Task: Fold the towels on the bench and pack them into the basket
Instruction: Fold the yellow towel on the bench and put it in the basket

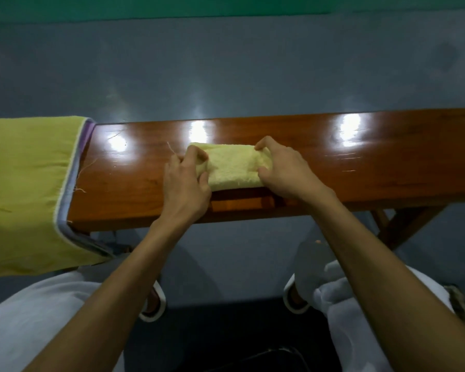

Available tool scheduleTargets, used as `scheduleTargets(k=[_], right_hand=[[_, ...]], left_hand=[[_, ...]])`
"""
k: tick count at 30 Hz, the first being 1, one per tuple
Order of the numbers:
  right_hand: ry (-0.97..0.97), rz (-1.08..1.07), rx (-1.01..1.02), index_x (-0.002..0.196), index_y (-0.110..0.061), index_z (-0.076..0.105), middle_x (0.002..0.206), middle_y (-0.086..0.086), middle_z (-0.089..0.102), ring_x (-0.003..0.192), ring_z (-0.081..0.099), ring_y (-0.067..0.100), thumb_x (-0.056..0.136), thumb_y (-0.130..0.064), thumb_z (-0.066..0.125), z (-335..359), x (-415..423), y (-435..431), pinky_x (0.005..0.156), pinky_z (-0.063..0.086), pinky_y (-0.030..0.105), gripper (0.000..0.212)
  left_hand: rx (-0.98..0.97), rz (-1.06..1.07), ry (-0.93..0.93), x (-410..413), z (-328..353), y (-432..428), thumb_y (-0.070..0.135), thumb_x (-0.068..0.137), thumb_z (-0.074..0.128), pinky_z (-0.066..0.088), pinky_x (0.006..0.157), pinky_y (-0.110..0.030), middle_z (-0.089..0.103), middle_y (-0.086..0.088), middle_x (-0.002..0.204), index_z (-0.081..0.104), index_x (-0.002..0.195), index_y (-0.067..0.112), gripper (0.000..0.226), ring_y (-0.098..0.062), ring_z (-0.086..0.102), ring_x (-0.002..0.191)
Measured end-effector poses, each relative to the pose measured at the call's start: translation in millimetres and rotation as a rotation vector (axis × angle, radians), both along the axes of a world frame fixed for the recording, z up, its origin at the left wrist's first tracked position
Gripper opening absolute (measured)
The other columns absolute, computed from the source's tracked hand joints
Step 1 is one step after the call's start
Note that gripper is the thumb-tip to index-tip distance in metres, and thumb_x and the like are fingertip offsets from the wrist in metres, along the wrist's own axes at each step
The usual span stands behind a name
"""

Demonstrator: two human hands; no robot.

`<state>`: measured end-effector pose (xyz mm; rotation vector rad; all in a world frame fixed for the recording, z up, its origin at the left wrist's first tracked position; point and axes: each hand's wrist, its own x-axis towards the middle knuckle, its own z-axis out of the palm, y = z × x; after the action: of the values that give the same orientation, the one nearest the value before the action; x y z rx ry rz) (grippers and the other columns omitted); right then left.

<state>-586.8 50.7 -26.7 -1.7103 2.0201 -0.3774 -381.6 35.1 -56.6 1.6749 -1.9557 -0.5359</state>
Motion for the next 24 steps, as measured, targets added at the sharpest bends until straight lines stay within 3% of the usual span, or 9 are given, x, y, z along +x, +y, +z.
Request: scheduleTargets(k=[5, 8, 11, 12, 15, 17, 21, 24], right_hand=[[-0.033, -0.012, -0.098, 0.130, -0.026, 0.049, 0.111, -0.002, 0.055, 0.080, 0.054, 0.012, 0.092, -0.012, 0.064, 4.8, -7.7, 6.6, 0.063, 0.044, 0.028, 0.043], [-0.149, -0.080, -0.117, 0.123, -0.031, 0.052, 0.123, -0.002, 0.055, 0.086, 0.060, 0.016, 0.089, -0.011, 0.067, 5.2, -21.7, 13.9, 0.071, 0.059, 0.038, 0.042], [-0.212, -0.116, -0.137, 0.123, -0.031, 0.055, 0.128, -0.002, 0.052, 0.085, 0.061, 0.011, 0.091, -0.007, 0.066, 11.1, -43.6, 24.6, 0.065, 0.059, 0.030, 0.041], [-0.226, -0.120, -0.146, 0.124, -0.031, 0.056, 0.130, -0.002, 0.052, 0.089, 0.061, 0.011, 0.091, -0.007, 0.065, 13.7, -52.0, 29.0, 0.068, 0.061, 0.031, 0.041], [-0.236, -0.115, -0.173, 0.122, -0.034, 0.057, 0.131, -0.004, 0.054, 0.103, 0.061, 0.018, 0.092, -0.010, 0.065, 18.4, -78.7, 43.9, 0.081, 0.062, 0.041, 0.039], [-0.221, -0.130, -0.190, 0.120, -0.034, 0.058, 0.122, -0.005, 0.056, 0.099, 0.062, 0.019, 0.091, -0.011, 0.065, 18.4, -98.1, 55.9, 0.082, 0.061, 0.043, 0.038], [-0.188, -0.178, -0.239, 0.118, -0.032, 0.060, 0.112, -0.008, 0.056, 0.098, 0.061, 0.020, 0.088, -0.011, 0.064, 15.5, -136.3, 82.5, 0.084, 0.056, 0.039, 0.037], [-0.201, -0.218, -0.271, 0.116, -0.033, 0.061, 0.109, -0.007, 0.057, 0.093, 0.059, 0.019, 0.086, -0.011, 0.066, 10.9, -164.3, 103.6, 0.082, 0.054, 0.036, 0.037]], left_hand=[[0.017, 0.003, 0.123, -8.1, 7.4, 0.6, 0.016, 0.098, 0.061, 0.044, 0.082, -0.028, 0.044, -0.002, 0.120, 0.052, 0.118, 0.031, 0.027, -0.018, 0.049, 0.101], [0.059, -0.023, 0.260, -10.8, 12.3, 0.7, 0.019, 0.098, 0.064, 0.053, 0.084, -0.030, 0.049, 0.001, 0.122, 0.056, 0.115, 0.030, 0.021, -0.018, 0.053, 0.102], [0.112, -0.068, 0.445, -23.7, 17.0, 7.2, 0.013, 0.099, 0.065, 0.052, 0.064, -0.012, 0.056, 0.001, 0.119, 0.060, 0.115, 0.021, 0.019, -0.003, 0.056, 0.090], [0.117, -0.078, 0.484, -30.6, 17.9, 10.2, 0.011, 0.099, 0.064, 0.052, 0.060, -0.013, 0.058, 0.001, 0.117, 0.061, 0.115, 0.020, 0.019, -0.002, 0.057, 0.086], [0.150, -0.089, 0.562, -53.1, 18.5, 18.2, 0.010, 0.099, 0.062, 0.060, 0.066, -0.029, 0.059, 0.002, 0.114, 0.062, 0.116, 0.022, 0.020, -0.008, 0.062, 0.087], [0.184, -0.115, 0.585, -70.7, 14.8, 23.7, 0.012, 0.100, 0.061, 0.063, 0.071, -0.037, 0.059, 0.000, 0.119, 0.062, 0.116, 0.026, 0.021, -0.016, 0.064, 0.098], [0.189, -0.193, 0.600, -111.2, 3.8, 39.1, 0.011, 0.100, 0.060, 0.054, 0.071, -0.026, 0.058, -0.002, 0.126, 0.063, 0.118, 0.027, 0.024, -0.023, 0.063, 0.107], [0.206, -0.220, 0.604, -141.8, -0.3, 52.4, 0.009, 0.100, 0.060, 0.054, 0.074, -0.028, 0.058, 0.002, 0.127, 0.062, 0.120, 0.026, 0.026, -0.023, 0.062, 0.109]])
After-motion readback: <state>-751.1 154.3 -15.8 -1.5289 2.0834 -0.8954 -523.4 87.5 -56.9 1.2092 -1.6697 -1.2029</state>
